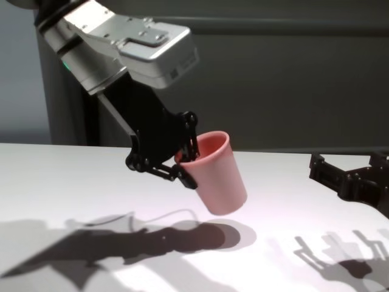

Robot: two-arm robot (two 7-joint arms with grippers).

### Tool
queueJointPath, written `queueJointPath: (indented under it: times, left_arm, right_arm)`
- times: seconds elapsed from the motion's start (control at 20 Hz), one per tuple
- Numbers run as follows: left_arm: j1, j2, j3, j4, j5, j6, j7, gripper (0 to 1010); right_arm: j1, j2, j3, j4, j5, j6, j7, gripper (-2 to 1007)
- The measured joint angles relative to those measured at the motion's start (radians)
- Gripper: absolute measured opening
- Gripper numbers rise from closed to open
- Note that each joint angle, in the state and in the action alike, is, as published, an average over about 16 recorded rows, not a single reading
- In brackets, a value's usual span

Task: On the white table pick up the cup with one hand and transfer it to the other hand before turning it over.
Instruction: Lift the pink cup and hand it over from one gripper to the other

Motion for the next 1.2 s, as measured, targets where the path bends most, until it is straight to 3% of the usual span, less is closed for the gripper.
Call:
queueJointPath:
  times: [0.3, 0.6, 1.2]
  left_arm:
    - [0.026, 0.041, -0.050, -0.029, -0.078, 0.045, 0.031, 52]
    - [0.060, 0.070, -0.116, -0.047, -0.179, 0.094, 0.051, 52]
    - [0.148, 0.084, -0.270, -0.063, -0.435, 0.215, 0.064, 52]
  right_arm:
    - [0.000, 0.000, 0.000, 0.000, 0.000, 0.000, 0.000, 1000]
    - [0.000, 0.000, 0.000, 0.000, 0.000, 0.000, 0.000, 1000]
    - [0.000, 0.000, 0.000, 0.000, 0.000, 0.000, 0.000, 1000]
